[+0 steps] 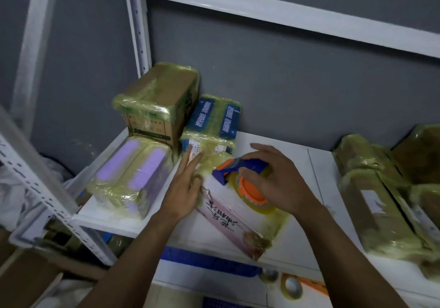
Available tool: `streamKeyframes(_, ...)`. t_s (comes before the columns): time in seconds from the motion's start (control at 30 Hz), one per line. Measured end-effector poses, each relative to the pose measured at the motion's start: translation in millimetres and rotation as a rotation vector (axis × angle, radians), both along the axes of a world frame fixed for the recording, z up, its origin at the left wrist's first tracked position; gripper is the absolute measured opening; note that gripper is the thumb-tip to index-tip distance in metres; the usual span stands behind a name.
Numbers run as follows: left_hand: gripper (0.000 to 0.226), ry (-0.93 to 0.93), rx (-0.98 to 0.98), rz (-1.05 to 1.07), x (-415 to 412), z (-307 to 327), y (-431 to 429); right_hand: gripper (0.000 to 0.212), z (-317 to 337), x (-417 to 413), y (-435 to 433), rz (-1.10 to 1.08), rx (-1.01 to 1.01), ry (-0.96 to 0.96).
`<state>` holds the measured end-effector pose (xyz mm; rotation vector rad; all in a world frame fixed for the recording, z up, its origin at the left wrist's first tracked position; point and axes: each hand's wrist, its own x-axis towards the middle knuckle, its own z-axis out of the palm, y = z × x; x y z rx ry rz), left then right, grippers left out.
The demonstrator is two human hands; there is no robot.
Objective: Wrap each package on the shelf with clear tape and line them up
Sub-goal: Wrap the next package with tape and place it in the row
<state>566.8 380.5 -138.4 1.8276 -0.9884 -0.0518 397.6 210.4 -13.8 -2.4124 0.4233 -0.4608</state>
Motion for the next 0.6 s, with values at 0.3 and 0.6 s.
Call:
streamKeyframes(0.3, 0.052, -0.359, 0.084, 0.044, -5.9, 15.3, -7.4, 0.021, 0.3, -1.1, 4.9, 0.048, -0.074, -0.030)
streamKeyframes(0.6, 0.046, -0.445, 0.132, 0.088, -5.6, 15.7, -6.6, 0.029, 12.7, -6.2, 0.1, 0.059, -0.061, 0.007)
